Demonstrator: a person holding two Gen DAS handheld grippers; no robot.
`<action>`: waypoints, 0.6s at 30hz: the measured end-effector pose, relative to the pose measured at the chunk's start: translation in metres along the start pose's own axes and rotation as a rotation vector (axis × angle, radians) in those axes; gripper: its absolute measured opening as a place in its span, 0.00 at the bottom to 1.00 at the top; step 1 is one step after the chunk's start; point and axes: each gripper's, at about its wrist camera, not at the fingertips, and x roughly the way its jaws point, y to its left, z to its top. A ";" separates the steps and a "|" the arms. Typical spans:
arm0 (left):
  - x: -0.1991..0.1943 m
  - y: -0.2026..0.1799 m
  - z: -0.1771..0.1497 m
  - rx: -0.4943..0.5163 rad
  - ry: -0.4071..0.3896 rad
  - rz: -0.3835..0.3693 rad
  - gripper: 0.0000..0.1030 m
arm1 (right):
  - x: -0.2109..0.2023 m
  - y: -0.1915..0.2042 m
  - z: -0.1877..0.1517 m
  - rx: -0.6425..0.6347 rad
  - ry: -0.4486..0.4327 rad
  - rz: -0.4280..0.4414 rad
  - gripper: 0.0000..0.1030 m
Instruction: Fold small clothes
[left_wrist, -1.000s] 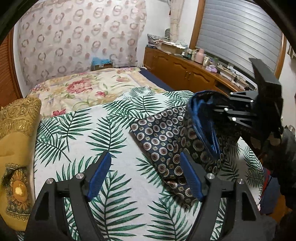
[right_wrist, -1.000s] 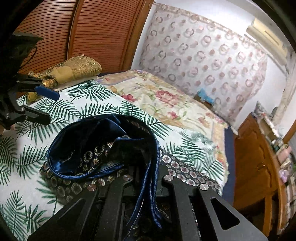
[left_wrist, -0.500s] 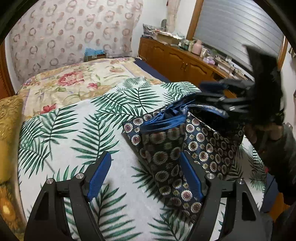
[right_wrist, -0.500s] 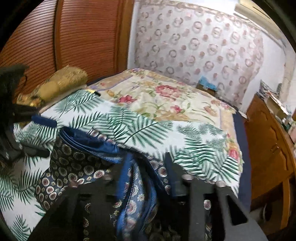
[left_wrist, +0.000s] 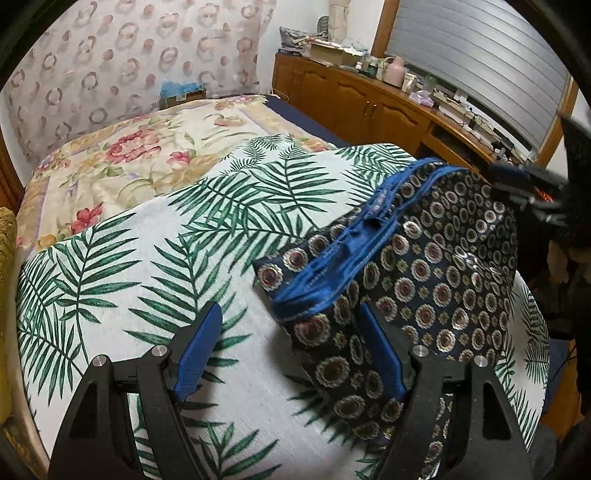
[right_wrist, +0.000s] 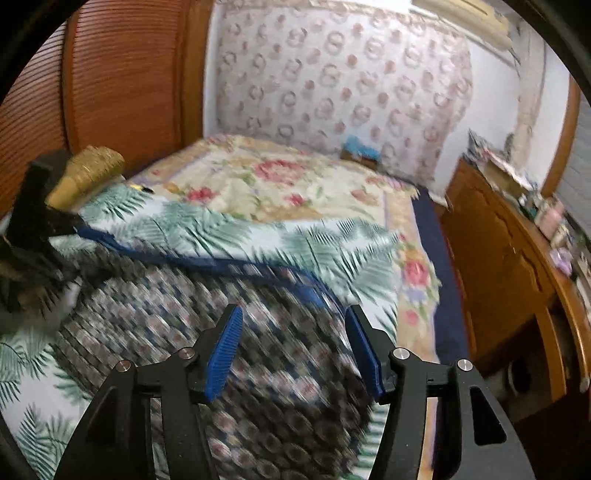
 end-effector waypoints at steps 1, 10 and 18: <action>0.000 0.002 -0.001 -0.008 -0.003 -0.003 0.75 | 0.004 -0.004 -0.003 0.014 0.017 -0.009 0.58; -0.006 0.005 -0.008 -0.021 -0.016 -0.017 0.59 | 0.034 -0.024 0.000 0.110 0.064 0.061 0.58; -0.010 -0.007 -0.008 -0.003 -0.027 -0.052 0.14 | 0.049 -0.032 0.005 0.100 0.068 0.112 0.31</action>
